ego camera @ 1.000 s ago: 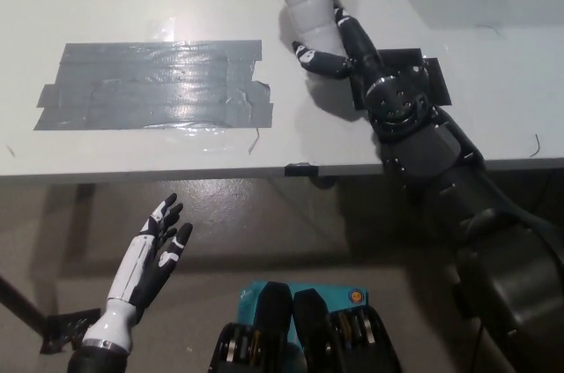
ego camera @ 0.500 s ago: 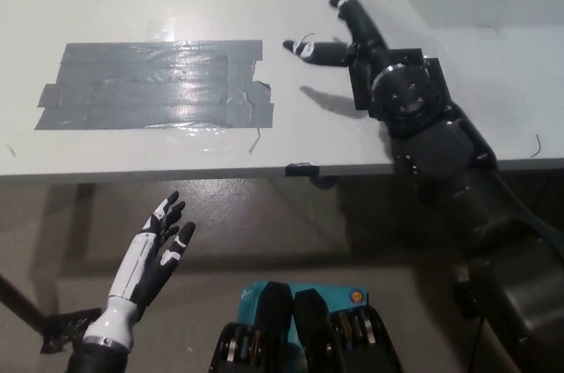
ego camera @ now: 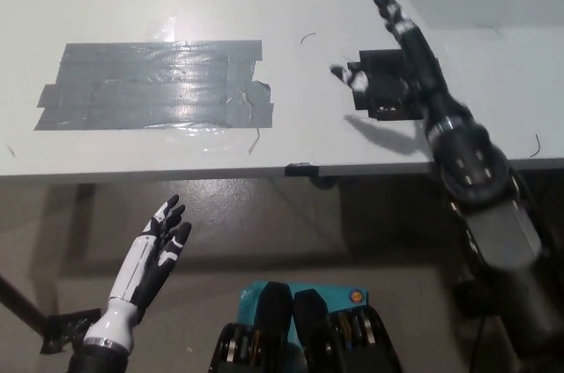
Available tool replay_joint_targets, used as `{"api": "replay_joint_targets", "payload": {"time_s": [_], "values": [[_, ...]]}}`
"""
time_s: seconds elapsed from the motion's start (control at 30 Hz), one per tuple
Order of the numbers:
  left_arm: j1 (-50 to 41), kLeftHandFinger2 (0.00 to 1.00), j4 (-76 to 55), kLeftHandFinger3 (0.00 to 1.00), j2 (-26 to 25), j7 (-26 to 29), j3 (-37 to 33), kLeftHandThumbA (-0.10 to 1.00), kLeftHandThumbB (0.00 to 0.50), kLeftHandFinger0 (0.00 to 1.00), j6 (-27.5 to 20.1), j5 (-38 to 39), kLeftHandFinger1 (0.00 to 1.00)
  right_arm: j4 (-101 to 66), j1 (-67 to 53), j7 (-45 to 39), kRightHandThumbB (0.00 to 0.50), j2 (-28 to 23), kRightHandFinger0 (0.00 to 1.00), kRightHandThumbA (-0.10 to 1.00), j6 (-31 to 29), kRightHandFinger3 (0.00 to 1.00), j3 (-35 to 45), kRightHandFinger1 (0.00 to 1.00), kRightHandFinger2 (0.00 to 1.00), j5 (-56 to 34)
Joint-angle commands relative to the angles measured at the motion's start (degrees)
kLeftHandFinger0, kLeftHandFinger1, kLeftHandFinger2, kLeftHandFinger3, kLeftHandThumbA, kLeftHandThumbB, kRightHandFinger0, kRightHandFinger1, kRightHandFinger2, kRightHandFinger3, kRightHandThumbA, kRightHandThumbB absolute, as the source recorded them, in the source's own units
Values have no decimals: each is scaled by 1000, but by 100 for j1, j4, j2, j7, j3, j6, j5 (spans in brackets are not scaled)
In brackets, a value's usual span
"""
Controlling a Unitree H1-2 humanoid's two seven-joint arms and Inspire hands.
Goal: A white bottle is kept in the middle of the desk infront of the robot and the robot picks it up with its right hand and passes it to a person
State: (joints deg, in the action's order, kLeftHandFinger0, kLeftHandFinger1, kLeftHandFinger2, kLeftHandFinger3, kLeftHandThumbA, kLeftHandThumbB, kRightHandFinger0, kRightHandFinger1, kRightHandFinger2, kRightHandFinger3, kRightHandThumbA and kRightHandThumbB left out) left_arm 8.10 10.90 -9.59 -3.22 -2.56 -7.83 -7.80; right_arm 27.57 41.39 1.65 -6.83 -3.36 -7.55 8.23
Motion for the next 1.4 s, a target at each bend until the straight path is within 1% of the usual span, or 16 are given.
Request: {"api": "replay_joint_targets", "payload": {"time_s": [0.0, 0.1, 0.17, 0.27, 0.33, 0.4, 0.43, 0.53, 0.67, 0.83, 0.9, 1.0, 1.03, 1.13, 1.17, 1.37], "values": [[479, 1000, -11, 1000, -68, -3, 59, 875, 81, 1000, -158, 59, 1000, -4517, -1243, -666, 453, -728, 1000, 867, 763, 1000, 283, 1000, 1000, -415], [469, 1000, 20, 1000, -58, 10, 59, 873, 78, 996, -203, 59, 1000, -4952, -1697, -634, 459, -717, 1000, 850, 692, 1000, 304, 1000, 1000, -551], [469, 1000, 72, 1000, -55, 10, 65, 877, 89, 996, -229, 75, 1000, -5097, -1987, -635, 427, -736, 1000, 848, 548, 1000, 277, 1000, 1000, -579], [431, 1000, 102, 1000, -33, 17, 79, 861, 91, 1000, -233, 111, 1000, -5067, -2506, -555, 416, -652, 1000, 839, 261, 1000, 215, 1000, 1000, -564], [364, 1000, 45, 1000, -10, 15, 68, 850, 75, 1000, -188, 106, 1000, -4877, -2765, -541, 383, -601, 1000, 849, 76, 1000, 166, 1000, 1000, -591], [351, 1000, 66, 1000, -4, 49, 56, 854, 85, 1000, -214, 57, 1000, -4635, -2919, -549, 384, -555, 1000, 851, -18, 1000, 146, 1000, 1000, -669], [332, 1000, 69, 1000, -8, 33, 58, 854, 85, 1000, -206, 75, 1000, -4387, -3012, -535, 369, -502, 1000, 830, -156, 1000, 135, 1000, 1000, -706], [296, 1000, 91, 1000, -4, 35, 63, 847, 75, 1000, -266, 95, 1000, -3873, -3116, -478, 384, -422, 1000, 830, -178, 1000, 117, 1000, 1000, -584], [213, 1000, 78, 1000, 11, 46, 44, 851, 74, 1000, -281, 63, 1000, -3160, -3184, -479, 351, -349, 1000, 810, -396, 1000, 126, 1000, 1000, -576], [157, 1000, 93, 1000, 31, 63, 47, 866, 78, 1000, -304, 62, 1000, -2283, -3091, -528, 344, -306, 1000, 769, -719, 1000, 114, 1000, 1000, -595], [148, 1000, 92, 1000, 20, 67, 40, 879, 88, 1000, -298, 35, 1000, -2106, -3091, -551, 333, -293, 1000, 762, -768, 1000, 109, 1000, 1000, -614], [145, 1000, 89, 1000, 26, 54, 50, 875, 84, 1000, -288, 69, 1000, -1893, -3081, -550, 332, -285, 1000, 764, -865, 1000, 102, 1000, 1000, -586], [136, 1000, 87, 1000, 17, 48, 42, 877, 75, 1000, -297, 58, 1000, -1790, -3086, -563, 357, -282, 1000, 788, -887, 1000, 95, 1000, 1000, -586], [86, 1000, 46, 1000, 29, 51, 47, 856, 77, 1000, -287, 69, 1000, -1633, -3111, -597, 342, -289, 1000, 803, -982, 1000, 64, 1000, 1000, -534], [66, 1000, 44, 1000, 35, 62, 48, 850, 88, 1000, -284, 62, 1000, -1628, -3136, -628, 324, -283, 1000, 783, -1001, 1000, 53, 1000, 1000, -544], [26, 1000, -2, 1000, 38, 27, 53, 845, 94, 1000, -270, 114, 1000, -1594, -3183, -673, 319, -267, 1000, 761, -1049, 1000, 44, 1000, 1000, -541]]}}
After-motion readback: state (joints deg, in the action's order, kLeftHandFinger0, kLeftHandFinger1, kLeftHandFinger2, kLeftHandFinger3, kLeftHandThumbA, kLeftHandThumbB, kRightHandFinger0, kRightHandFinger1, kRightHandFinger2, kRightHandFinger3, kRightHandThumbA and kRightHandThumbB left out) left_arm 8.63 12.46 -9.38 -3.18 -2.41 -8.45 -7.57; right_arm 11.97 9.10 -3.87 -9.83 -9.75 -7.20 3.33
